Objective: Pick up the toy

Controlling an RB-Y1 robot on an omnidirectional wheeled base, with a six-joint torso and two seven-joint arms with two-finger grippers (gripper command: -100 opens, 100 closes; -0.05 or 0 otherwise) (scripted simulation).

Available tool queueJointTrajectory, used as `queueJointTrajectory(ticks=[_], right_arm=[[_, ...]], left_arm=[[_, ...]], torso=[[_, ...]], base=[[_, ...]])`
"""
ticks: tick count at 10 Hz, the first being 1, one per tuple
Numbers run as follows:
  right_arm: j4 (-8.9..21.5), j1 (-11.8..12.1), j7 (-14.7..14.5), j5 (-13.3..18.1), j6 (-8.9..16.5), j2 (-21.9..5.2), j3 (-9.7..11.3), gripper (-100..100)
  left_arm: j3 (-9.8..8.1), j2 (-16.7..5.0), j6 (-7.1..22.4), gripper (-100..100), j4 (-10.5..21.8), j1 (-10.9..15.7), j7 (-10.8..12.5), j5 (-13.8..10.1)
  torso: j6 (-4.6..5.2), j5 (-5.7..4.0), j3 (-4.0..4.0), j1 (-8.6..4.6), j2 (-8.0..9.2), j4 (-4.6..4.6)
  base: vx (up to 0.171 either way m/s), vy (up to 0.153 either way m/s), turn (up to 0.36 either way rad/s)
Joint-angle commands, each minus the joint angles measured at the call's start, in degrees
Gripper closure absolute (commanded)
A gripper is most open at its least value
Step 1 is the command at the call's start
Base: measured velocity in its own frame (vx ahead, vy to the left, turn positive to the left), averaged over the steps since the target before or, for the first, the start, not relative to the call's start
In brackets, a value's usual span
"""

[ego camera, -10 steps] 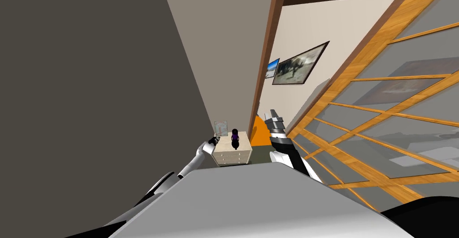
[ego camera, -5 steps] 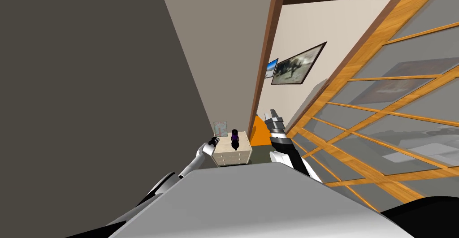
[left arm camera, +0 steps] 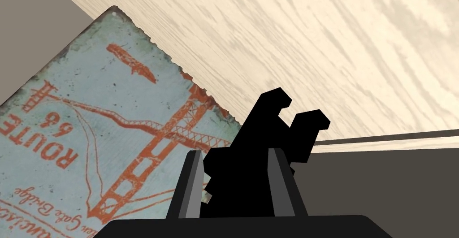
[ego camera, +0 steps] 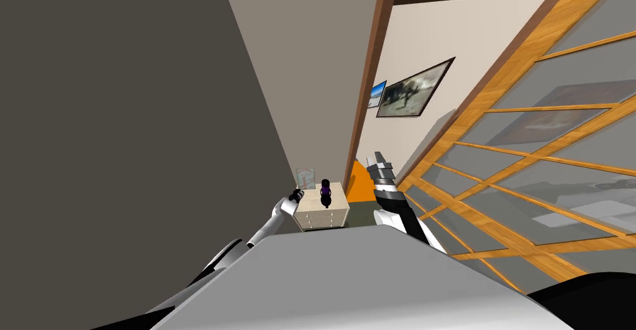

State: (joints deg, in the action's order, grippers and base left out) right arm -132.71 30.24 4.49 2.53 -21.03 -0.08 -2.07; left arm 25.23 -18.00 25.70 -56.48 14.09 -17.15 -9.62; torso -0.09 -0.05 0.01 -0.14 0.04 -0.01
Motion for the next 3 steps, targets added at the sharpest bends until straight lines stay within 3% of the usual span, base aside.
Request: queueJointTrajectory(ticks=[1,2,3], right_arm=[[0.0,0.0,0.0,0.0,0.0,0.0,0.0,0],[0.0,0.0,0.0,0.0,0.0,0.0,0.0,0],[0.0,0.0,0.0,0.0,0.0,0.0,0.0,0]], left_arm=[[0.45,-0.6,1.7,100,-1.7,0.3,-0.2,-0.8],[0.25,-0.3,1.0,100,-1.1,0.1,-0.1,-0.4],[0.28,-0.4,1.2,0,-1.2,0.1,-0.1,-0.4]], torso=[[0.0,0.0,0.0,0.0,0.0,0.0],[-0.01,-0.01,0.02,-0.01,0.04,0.01],[0.01,0.01,0.0,0.03,0.01,0.0]], base=[[-0.025,-0.024,0.101],[-0.009,-0.009,0.019],[0.0,0.0,0.0]])
